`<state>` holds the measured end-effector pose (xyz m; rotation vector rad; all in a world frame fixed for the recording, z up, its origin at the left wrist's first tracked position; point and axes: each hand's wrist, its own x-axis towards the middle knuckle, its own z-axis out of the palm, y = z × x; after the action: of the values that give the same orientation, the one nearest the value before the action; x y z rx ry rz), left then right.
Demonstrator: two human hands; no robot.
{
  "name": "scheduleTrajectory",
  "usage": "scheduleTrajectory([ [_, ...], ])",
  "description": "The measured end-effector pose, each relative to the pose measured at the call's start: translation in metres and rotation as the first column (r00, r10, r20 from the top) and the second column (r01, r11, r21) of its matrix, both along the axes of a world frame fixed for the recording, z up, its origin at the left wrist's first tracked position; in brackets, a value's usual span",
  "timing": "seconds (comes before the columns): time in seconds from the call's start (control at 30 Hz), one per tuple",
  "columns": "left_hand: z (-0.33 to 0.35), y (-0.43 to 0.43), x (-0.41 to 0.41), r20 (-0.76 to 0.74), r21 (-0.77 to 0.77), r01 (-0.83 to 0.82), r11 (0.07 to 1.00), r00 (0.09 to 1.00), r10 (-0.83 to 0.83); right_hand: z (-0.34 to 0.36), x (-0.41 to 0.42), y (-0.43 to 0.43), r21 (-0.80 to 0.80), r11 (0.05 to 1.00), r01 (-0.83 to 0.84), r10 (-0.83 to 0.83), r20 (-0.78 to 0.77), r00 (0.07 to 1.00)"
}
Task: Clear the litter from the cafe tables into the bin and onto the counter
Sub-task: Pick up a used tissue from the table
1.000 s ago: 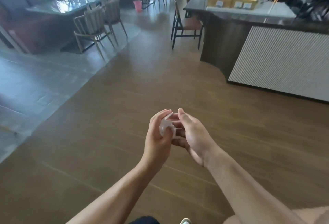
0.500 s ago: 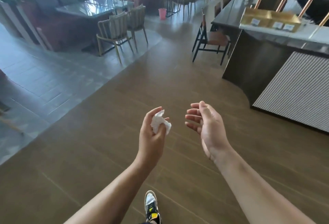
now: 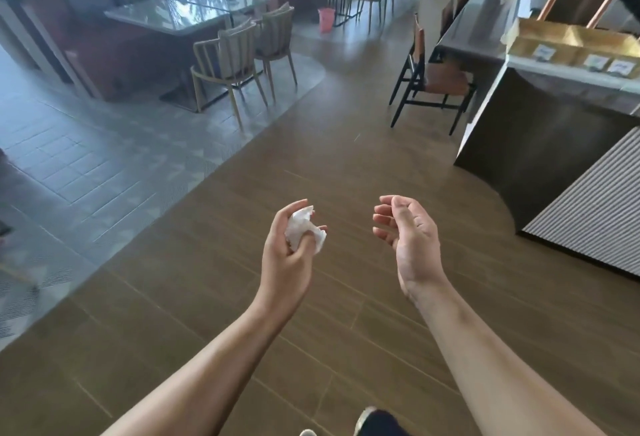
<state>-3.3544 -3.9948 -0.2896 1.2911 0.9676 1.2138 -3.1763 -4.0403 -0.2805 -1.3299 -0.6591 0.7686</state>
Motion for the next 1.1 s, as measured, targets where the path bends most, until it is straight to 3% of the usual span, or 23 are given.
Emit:
scheduleTrajectory([
  [0.4, -0.016, 0.209, 0.068, -0.074, 0.029, -0.017, 0.999, 0.997, 0.019, -0.027, 0.077, 0.214, 0.048, 0.999, -0.005, 0.009, -0.074, 0.997],
  [0.67, -0.001, 0.388, 0.142, -0.081, 0.015, -0.081, 0.997, 0.993, 0.082, -0.004, 0.165, 0.399, 0.060, 0.997, -0.040, 0.043, -0.037, 0.998],
  [1.1, -0.012, 0.663, 0.202, -0.064, 0.022, -0.081, 0.996, 0.995, 0.082, -0.019, 0.218, 0.671, 0.021, 0.999, -0.043, 0.043, 0.002, 0.999],
])
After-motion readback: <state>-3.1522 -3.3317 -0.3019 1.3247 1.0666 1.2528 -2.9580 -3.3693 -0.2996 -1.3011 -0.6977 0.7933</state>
